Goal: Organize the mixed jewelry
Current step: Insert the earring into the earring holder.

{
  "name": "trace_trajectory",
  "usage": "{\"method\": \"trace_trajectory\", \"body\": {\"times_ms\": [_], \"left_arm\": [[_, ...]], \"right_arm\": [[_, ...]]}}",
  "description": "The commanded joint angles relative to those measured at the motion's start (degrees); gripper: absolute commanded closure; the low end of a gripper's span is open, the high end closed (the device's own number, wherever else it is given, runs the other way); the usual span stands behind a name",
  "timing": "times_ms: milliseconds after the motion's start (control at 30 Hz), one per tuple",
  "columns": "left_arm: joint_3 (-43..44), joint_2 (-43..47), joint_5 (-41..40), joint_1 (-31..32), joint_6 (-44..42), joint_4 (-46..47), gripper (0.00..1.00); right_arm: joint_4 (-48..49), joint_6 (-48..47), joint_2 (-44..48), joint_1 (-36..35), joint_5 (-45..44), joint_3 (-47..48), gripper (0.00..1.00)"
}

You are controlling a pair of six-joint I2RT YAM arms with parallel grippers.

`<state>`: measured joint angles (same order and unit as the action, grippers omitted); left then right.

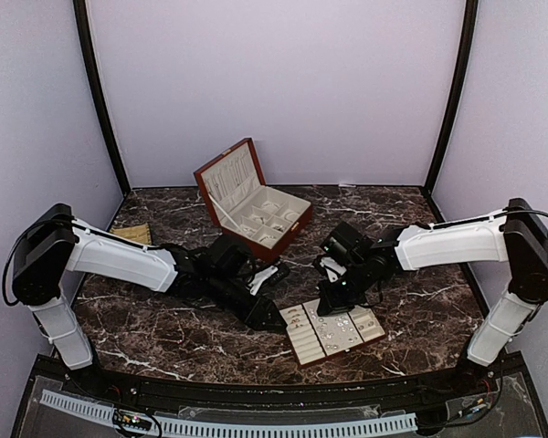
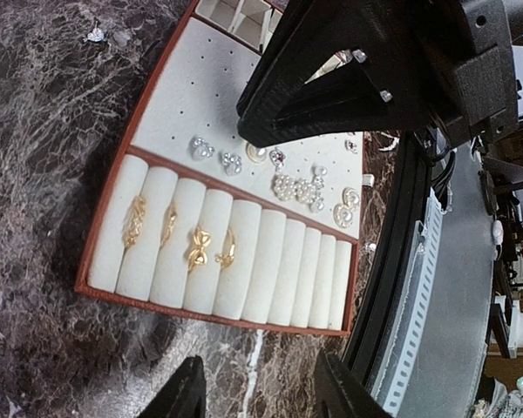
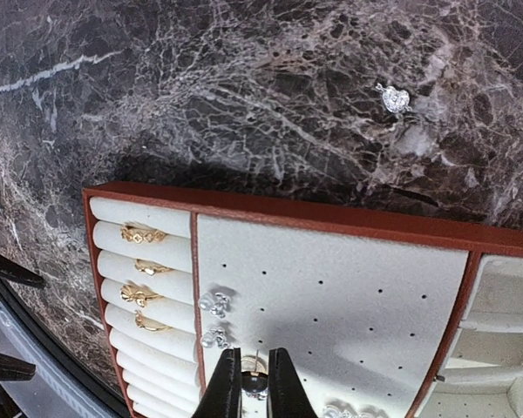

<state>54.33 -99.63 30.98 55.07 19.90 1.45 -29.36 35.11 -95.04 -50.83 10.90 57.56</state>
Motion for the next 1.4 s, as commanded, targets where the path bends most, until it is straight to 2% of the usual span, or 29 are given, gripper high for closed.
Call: {"method": "trace_trajectory", "body": {"times_ms": [0,567,1367], "left_arm": [[1.13,-0.24,0.88,-0.19,-0.56,-0.94,0.55],[1.22,-0.25,1.05,-0.21,-0.30,-0.75,0.55],[1.21,-0.17,1.23,-0.20,-0.04,-0.66,0.55]], "right_arm": [[0.05,-0.57,-0.56,0.47,0.07,1.41,1.00],[1.13,-0.42,-1.76,0.47,-0.47,1.71,1.00],[-2.47,-0.98,-4.46,-0.51,-4.07,4.89,1.00]]}}
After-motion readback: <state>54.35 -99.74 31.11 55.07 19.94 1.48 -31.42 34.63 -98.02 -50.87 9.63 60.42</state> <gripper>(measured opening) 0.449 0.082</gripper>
